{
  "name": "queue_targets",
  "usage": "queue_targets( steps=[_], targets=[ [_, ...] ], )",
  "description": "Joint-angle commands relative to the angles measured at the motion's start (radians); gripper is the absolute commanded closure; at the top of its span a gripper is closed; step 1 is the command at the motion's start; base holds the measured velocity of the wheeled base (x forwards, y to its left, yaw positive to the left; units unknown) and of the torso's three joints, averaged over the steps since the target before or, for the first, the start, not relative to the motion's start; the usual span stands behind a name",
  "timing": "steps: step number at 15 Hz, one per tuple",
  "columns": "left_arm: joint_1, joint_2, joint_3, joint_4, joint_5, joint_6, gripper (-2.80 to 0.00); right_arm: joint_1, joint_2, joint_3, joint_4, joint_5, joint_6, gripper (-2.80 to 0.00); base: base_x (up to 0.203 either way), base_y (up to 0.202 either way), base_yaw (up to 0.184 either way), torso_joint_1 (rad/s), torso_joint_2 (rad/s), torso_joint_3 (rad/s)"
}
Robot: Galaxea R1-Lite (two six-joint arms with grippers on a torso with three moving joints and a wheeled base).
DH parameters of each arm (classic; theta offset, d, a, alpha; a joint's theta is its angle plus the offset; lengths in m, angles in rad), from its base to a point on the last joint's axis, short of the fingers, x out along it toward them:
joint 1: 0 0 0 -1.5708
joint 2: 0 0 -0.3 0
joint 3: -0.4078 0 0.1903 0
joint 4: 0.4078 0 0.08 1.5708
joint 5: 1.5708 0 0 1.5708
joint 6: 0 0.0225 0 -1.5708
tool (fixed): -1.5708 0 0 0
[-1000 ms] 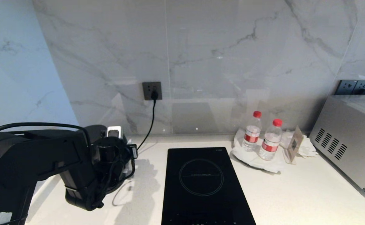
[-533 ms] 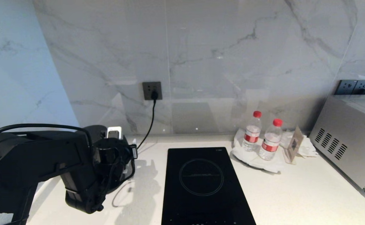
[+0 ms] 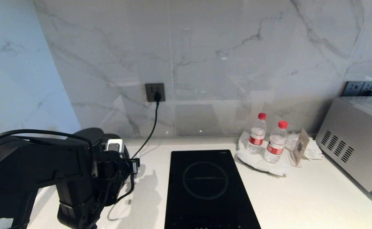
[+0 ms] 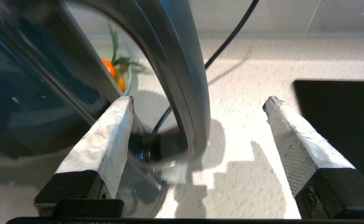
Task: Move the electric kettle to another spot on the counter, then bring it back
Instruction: Place it on the power base
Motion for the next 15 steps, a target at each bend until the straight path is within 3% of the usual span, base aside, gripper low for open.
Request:
queue_targets(
  steps=[1, 7, 15],
  targets=[
    [-0.001, -0.004, 0.012, -0.008, 0.003, -0.002, -2.80, 0.000, 0.002, 0.000, 0.000, 0.000, 0.000, 0.00, 0.000, 0.000, 0.000, 0.000, 0.00, 0.000],
    [-0.008, 0.003, -0.023, -0.008, 0.002, 0.003, -2.80, 0.000, 0.000, 0.000, 0.000, 0.000, 0.000, 0.00, 0.000, 0.000, 0.000, 0.000, 0.00, 0.000],
    [-0.016, -0.002, 0.065, -0.008, 0.000, -0.004, -2.80, 0.000, 0.000, 0.000, 0.000, 0.000, 0.000, 0.00, 0.000, 0.000, 0.000, 0.000, 0.00, 0.000]
  ],
)
